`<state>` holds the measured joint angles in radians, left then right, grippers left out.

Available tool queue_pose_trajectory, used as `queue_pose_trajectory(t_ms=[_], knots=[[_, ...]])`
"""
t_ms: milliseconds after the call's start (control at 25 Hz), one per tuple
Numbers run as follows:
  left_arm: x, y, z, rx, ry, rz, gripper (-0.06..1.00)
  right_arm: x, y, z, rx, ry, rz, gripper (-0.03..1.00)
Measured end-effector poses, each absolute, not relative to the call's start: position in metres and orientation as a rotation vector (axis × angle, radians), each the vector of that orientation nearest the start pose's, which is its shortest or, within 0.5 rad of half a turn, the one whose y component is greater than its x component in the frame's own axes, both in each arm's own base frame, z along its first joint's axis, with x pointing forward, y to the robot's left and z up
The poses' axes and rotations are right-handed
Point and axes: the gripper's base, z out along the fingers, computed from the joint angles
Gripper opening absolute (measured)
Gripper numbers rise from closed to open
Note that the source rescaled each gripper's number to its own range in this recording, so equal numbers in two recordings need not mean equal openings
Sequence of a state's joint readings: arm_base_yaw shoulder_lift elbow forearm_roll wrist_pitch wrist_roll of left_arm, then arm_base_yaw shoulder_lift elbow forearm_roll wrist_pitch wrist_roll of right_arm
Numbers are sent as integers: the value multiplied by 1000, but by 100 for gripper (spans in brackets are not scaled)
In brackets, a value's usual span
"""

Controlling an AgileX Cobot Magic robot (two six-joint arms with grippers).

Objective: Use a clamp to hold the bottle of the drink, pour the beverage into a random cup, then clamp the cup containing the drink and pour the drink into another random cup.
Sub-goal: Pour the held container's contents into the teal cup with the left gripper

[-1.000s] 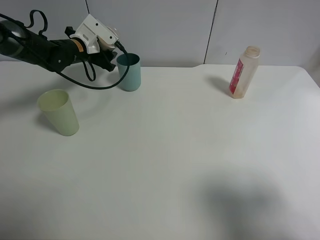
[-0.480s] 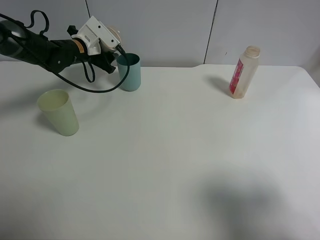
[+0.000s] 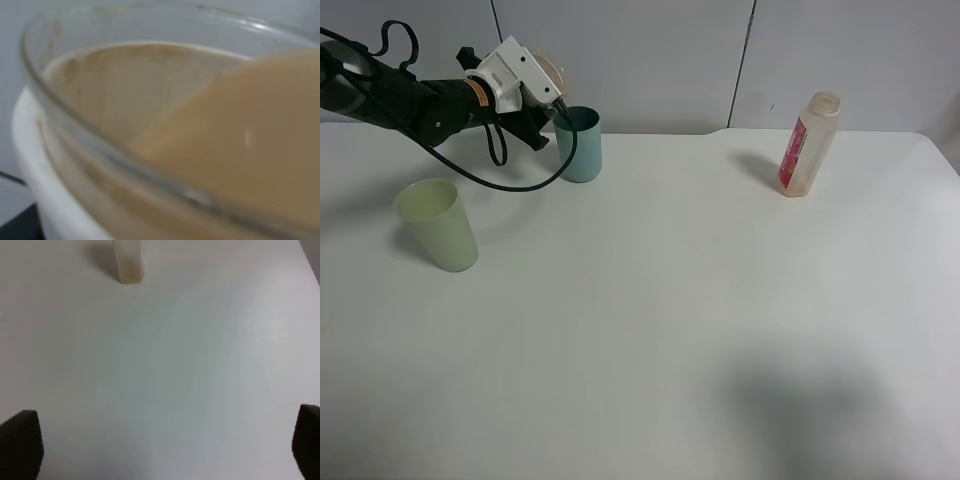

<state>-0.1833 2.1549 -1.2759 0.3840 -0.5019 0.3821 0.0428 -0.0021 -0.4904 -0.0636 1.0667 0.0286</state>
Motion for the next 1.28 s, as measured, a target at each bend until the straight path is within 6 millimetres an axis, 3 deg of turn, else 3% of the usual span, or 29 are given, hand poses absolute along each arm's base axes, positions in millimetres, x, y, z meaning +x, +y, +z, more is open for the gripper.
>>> queue_pose_trajectory(t_ms=[1280], knots=[[454,-99,140,1036,1624,281,0,-4,-5,274,-12,2056,-32,100]])
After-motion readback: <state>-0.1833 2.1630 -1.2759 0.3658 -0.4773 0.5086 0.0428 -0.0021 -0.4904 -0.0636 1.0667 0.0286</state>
